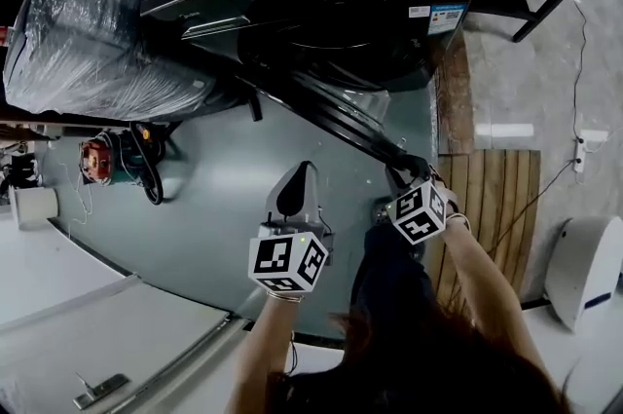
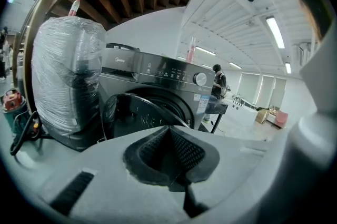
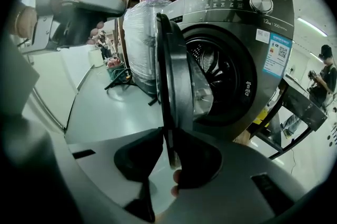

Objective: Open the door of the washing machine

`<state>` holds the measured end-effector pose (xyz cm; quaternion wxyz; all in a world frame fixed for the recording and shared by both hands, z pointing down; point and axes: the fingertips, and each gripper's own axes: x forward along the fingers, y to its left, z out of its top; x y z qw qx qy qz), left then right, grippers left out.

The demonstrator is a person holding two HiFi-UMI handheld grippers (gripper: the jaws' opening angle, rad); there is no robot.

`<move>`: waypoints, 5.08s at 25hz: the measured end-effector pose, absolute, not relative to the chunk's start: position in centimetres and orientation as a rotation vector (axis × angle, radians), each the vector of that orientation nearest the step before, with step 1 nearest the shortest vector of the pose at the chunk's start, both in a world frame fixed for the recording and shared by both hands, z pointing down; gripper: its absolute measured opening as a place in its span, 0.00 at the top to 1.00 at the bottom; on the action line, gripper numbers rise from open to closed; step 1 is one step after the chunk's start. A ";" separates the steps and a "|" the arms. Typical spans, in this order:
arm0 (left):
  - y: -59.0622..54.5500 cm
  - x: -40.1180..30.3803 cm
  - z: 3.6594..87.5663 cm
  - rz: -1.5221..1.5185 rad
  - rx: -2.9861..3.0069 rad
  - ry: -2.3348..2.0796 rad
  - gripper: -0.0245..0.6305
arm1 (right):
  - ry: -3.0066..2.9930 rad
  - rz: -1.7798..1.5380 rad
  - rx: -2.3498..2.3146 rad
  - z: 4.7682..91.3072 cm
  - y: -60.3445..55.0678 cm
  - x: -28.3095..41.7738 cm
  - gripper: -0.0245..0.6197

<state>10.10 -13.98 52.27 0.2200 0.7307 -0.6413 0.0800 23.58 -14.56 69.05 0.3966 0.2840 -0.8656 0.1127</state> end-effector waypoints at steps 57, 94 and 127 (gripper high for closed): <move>1.4 -6.4 50.9 0.170 2.005 -1.758 0.94 | -2.067 0.512 0.915 70.1 2.1 8.2 0.84; 8.1 -21.3 52.4 0.110 1.872 -1.855 0.94 | -2.033 0.640 0.907 70.9 8.9 -8.4 0.80; 13.2 -34.4 52.0 0.023 1.540 -2.136 0.94 | -1.996 0.730 0.967 71.2 9.3 -21.9 0.80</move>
